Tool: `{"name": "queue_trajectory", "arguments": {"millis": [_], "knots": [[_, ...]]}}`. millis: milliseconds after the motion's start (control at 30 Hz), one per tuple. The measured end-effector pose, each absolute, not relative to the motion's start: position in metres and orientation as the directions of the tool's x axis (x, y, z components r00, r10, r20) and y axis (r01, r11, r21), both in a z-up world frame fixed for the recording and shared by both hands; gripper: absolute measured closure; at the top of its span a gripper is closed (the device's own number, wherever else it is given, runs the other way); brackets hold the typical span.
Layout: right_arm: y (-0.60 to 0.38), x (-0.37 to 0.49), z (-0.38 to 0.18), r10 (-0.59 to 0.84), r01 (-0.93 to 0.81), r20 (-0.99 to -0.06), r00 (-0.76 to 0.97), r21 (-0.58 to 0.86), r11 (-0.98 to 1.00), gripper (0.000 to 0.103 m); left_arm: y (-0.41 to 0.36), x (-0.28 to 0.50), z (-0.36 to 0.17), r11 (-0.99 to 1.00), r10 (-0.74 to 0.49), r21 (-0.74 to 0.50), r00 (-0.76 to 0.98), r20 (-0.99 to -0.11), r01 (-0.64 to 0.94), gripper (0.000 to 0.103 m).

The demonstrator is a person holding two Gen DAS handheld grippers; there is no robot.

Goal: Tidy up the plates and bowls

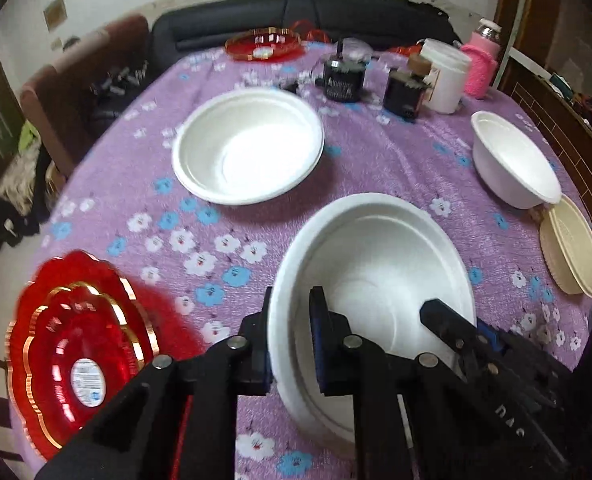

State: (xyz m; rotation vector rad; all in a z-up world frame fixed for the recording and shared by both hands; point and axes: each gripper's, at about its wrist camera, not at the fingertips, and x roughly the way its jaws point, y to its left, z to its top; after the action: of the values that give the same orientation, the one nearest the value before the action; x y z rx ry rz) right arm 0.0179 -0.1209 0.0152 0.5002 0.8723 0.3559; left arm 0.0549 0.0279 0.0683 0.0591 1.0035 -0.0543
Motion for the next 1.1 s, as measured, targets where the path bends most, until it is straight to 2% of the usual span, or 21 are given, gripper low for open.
{"name": "queue_trajectory", "arguments": {"millis": [167, 333, 567, 733, 833, 933, 1033, 1100], "knots": [[-0.111, 0.007, 0.028, 0.539, -0.179, -0.577, 0.614, 0.563, 0.807, 0.086, 0.035, 0.019, 0.092, 0.991, -0.004, 0.076, 0.602, -0.799, 0.107, 0.083], [-0.072, -0.013, 0.053, 0.572, -0.272, -0.555, 0.604, 0.531, 0.802, 0.087, 0.081, -0.013, 0.104, 0.997, 0.004, 0.054, 0.627, -0.779, 0.06, 0.074], [0.025, -0.018, 0.075, 0.573, -0.376, -0.616, 0.54, 0.433, 0.819, 0.086, 0.178, -0.032, 0.101, 0.994, 0.078, 0.014, 0.616, -0.784, -0.108, 0.074], [0.089, -0.006, 0.069, 0.544, -0.411, -0.68, 0.491, 0.369, 0.833, 0.086, 0.23, -0.024, 0.068, 0.978, 0.135, 0.023, 0.543, -0.829, -0.208, 0.057], [0.123, -0.001, 0.056, 0.473, -0.43, -0.734, 0.487, 0.27, 0.861, 0.085, 0.247, -0.014, 0.049, 0.973, 0.14, 0.028, 0.493, -0.859, -0.229, 0.055], [0.132, -0.002, 0.051, 0.422, -0.433, -0.744, 0.519, 0.197, 0.88, 0.085, 0.26, -0.019, 0.053, 0.969, 0.108, -0.027, 0.516, -0.85, -0.247, 0.053], [0.113, -0.006, 0.062, 0.447, -0.409, -0.71, 0.545, 0.24, 0.88, 0.075, 0.272, -0.031, 0.064, 0.956, 0.081, -0.092, 0.551, -0.831, -0.279, 0.05], [0.097, -0.012, 0.071, 0.452, -0.385, -0.687, 0.569, 0.262, 0.885, 0.054, 0.276, -0.042, 0.072, 0.95, 0.067, -0.123, 0.574, -0.816, -0.286, 0.049]]}}
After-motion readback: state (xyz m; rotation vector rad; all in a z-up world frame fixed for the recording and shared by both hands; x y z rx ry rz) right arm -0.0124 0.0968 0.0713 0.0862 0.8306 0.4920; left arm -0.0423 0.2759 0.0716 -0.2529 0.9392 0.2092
